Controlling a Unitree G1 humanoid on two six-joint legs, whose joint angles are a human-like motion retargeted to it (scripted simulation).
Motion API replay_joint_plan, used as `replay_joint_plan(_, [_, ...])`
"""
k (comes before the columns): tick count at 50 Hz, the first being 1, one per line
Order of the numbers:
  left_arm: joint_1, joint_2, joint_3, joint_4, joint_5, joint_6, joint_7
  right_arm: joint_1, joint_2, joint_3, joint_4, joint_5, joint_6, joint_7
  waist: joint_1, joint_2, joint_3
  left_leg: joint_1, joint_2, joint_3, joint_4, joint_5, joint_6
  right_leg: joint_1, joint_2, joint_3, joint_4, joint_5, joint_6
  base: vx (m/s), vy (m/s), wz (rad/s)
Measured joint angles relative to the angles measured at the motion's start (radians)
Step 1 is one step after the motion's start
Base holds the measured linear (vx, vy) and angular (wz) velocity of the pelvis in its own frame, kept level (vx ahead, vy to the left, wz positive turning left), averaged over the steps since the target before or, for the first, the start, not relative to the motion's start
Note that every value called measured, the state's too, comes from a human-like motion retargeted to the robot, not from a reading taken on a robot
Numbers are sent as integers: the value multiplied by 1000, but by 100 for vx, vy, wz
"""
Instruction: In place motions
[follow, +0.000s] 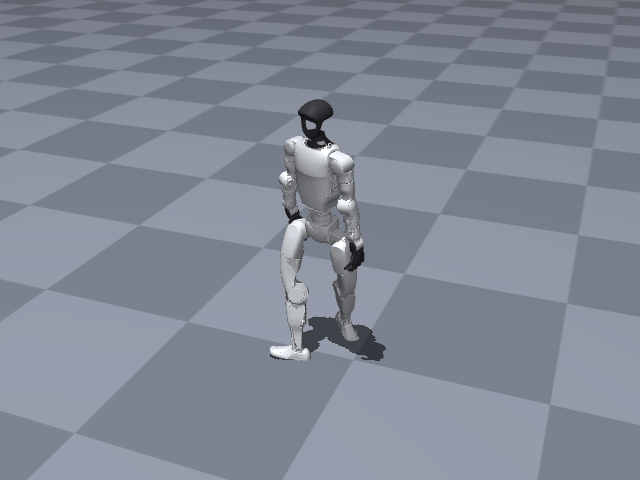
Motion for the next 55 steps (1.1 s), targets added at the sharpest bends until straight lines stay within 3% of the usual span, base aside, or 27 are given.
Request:
replay_joint_plan(3, [-19, -19, -10, -39, 2, -17, -18, 17, 14, 11, -10, -18, -4, -4, -31, -52, -8, 28, -12, 11, 80, 93, 79, 12, -32, 88, -13, -4, 16, 29, -23, -95])
replay_joint_plan(5, [-26, -27, -25, -68, 6, -29, -33, 23, 26, 22, -12, -28, -2, -4, -40, -123, -7, 26, -11, -25, 201, 173, 193, 30, -87, 161, -13, -12, 33, 31, -23, -121])
replay_joint_plan(7, [-36, -27, -42, -95, 4, -31, -43, 19, 39, 24, -16, -43, 1, 0, -17, -189, 4, -44, 41, -156, 425, 238, 294, 43, -132, 243, 3, -25, 50, 30, -21, -173])
replay_joint_plan(9, [-41, -33, -58, -117, -9, -36, -47, 15, 47, 28, -31, -64, 3, 7, 22, -213, 17, -149, 82, -330, 625, 278, 332, 55, -124, 311, 5, -32, 58, 32, -17, -201])
replay_joint_plan(10, [-42, -40, -64, -127, -16, -40, -48, 14, 49, 33, -42, -75, 3, 11, 35, -219, 17, -207, 66, -429, 682, 290, 323, 55, -122, 331, 1, -27, 63, 28, -10, -197])
replay_joint_plan(13, [-41, -64, -57, -145, -40, -44, -57, 1, 57, 58, -99, -121, 4, 15, 73, -228, 18, -322, -36, -647, 726, 152, 212, 44, -112, 424, 3, -13, 69, 20, -3, -214])
replay_joint_plan(19, [-52, -74, -27, -153, -75, -49, -53, -60, 72, 137, -210, -165, -21, 17, 66, -205, 67, -349, 7, -669, 467, -151, 115, 60, -64, 542, 10, 12, 69, 15, 0, -181])
replay_joint_plan(25, [-68, -63, -53, -134, -44, -39, -48, -68, 77, 151, -254, -160, -31, 27, 127, -122, 125, -365, -9, -909, 77, -270, -75, 106, 62, 646, 11, 34, 66, 25, 9, -166])
replay_joint_plan(29, [-62, -75, -60, -135, -29, -45, -52, -54, 70, 140, -214, -150, -24, 18, 144, -96, 145, -378, -47, -1009, -27, -217, -178, 131, 89, 718, 28, 78, 50, 29, 21, -105])
replay_joint_plan(31, [-56, -84, -60, -127, -25, -48, -49, -50, 62, 132, -172, -142, -15, 10, 125, -81, 149, -348, -44, -954, -56, -158, -178, 145, 94, 735, 33, 102, 38, 32, 28, -42])
replay_joint_plan(34, [-37, -102, -47, -96, -19, -49, -43, -34, 46, 115, -107, -135, 2, -5, 115, -53, 133, -290, -10, -846, -60, -204, -159, 166, 114, 786, 27, 119, 34, 34, 22, -81])
replay_joint_plan(37, [-20, -110, -19, -47, -8, -48, -45, -12, 43, 107, -67, -112, 17, -28, 101, -27, 106, -258, -17, -884, -84, -200, -148, 176, 131, 847, 21, 132, 40, 34, 28, -100])
replay_joint_plan(40, [-13, -90, -11, -5, 16, -48, -42, 1, 44, 92, -34, -57, 5, -44, 71, -8, 86, -208, -23, -800, -124, -202, -126, 174, 138, 874, 32, 128, 45, 24, 16, -54])
replay_joint_plan(44, [-1, -51, -31, 41, 69, -28, -18, 41, 53, 63, -25, -36, 7, -30, 51, -4, 44, -203, -44, -808, -121, -200, -95, 164, 125, 893, 43, 120, 58, 28, 10, -36])
replay_joint_plan(55, [-25, -20, 42, 72, -19, -3, -16, 35, 75, 106, -71, -135, 49, -79, 21, 9, 41, -169, -65, -766, -126, -182, -47, 157, 121, 933, 44, 141, 77, 7, 7, -32])
